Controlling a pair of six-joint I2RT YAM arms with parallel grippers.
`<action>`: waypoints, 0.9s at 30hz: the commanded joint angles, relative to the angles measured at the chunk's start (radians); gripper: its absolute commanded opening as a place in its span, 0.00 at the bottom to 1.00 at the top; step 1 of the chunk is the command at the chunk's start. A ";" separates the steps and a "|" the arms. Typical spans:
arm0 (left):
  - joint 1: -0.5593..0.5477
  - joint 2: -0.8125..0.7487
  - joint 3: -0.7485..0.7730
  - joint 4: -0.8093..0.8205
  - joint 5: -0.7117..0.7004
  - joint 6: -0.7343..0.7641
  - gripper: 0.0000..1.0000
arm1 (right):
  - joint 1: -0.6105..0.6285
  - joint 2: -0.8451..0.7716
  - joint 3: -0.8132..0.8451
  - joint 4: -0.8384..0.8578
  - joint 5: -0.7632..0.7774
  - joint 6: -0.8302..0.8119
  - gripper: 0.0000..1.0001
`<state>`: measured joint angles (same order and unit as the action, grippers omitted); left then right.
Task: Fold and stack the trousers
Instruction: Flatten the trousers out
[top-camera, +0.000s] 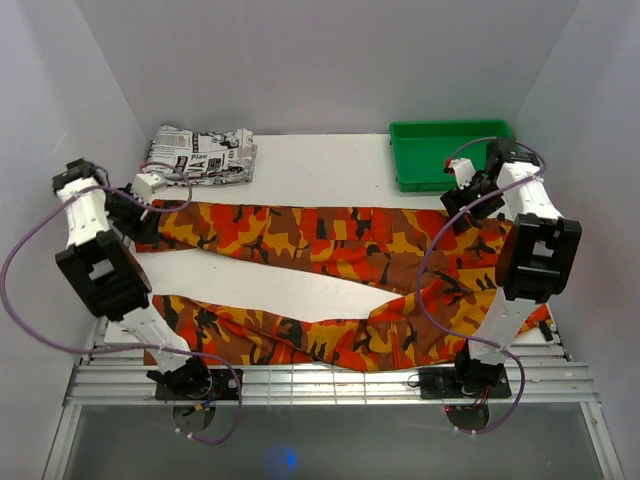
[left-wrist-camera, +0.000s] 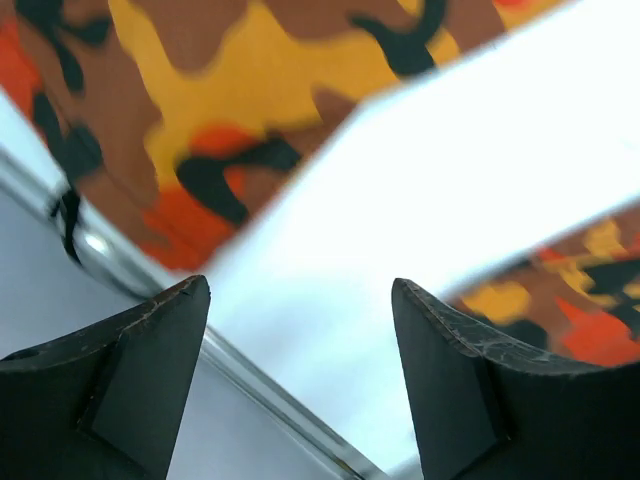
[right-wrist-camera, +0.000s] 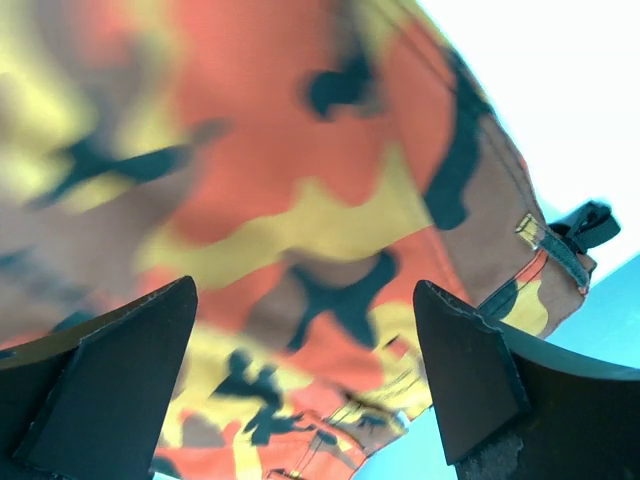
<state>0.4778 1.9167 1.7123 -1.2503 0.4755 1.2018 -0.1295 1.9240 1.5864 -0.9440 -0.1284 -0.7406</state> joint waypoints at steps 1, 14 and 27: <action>0.070 -0.203 -0.178 -0.153 0.140 0.128 0.84 | 0.010 -0.154 0.012 -0.197 -0.246 -0.147 0.94; 0.133 -0.248 -0.634 -0.075 -0.011 0.183 0.86 | 0.301 -0.312 -0.368 -0.253 -0.228 -0.303 0.99; 0.124 -0.251 -0.671 0.115 -0.063 0.286 0.82 | 0.381 -0.255 -0.578 -0.029 -0.093 -0.227 0.92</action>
<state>0.6060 1.6943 1.0565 -1.1797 0.4183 1.4120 0.2501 1.6444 1.0309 -1.0336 -0.2718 -0.9699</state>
